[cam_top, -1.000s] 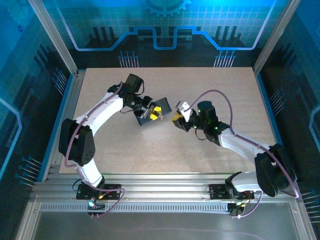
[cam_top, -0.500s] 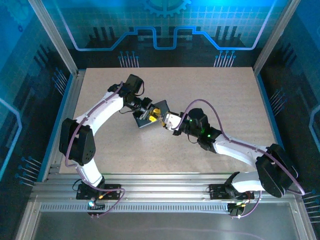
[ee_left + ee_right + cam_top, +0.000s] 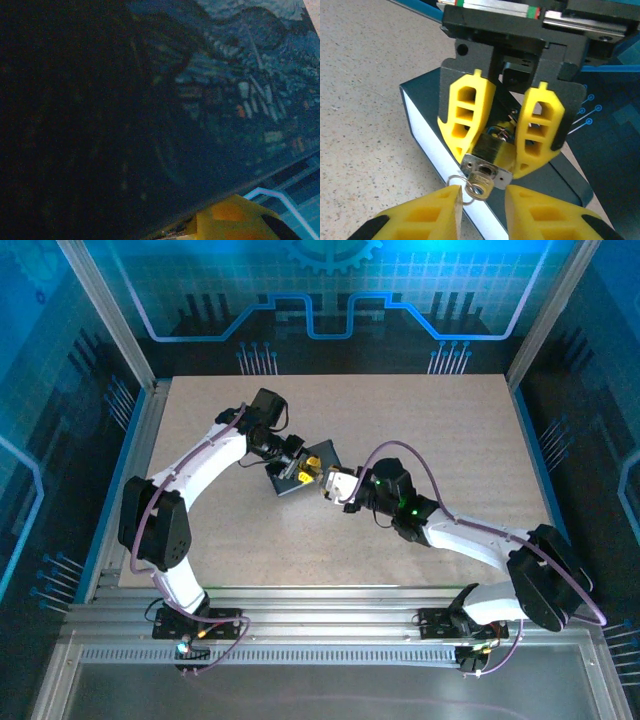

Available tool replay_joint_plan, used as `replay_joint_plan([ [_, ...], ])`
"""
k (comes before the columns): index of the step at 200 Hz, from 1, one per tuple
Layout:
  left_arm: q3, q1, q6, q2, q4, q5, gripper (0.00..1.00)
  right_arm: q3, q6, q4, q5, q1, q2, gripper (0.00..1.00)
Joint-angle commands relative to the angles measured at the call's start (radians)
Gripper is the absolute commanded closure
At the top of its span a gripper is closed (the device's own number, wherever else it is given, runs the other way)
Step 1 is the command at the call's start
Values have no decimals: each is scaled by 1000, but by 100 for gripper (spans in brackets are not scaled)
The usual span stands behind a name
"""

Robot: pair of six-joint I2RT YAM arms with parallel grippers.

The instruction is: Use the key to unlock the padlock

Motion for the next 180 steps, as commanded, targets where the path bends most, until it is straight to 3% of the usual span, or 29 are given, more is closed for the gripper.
replay_joint_plan([
  [1,28,7,4,-28,26,58,100,26,-5,25,-12,20,25,72],
  [106,22,5,-1,-31,38,66,100,61,-7,31,14,28,68,79],
  [128,20,3,-1,-33,42,64,100,91,21,10,48,32,84,90],
  [150,20,2,-7,-39,55,55,100,157,118,-80,98,28,113,100],
  [180,9,1,-19,-52,93,29,100,173,433,-84,77,1,127,100],
])
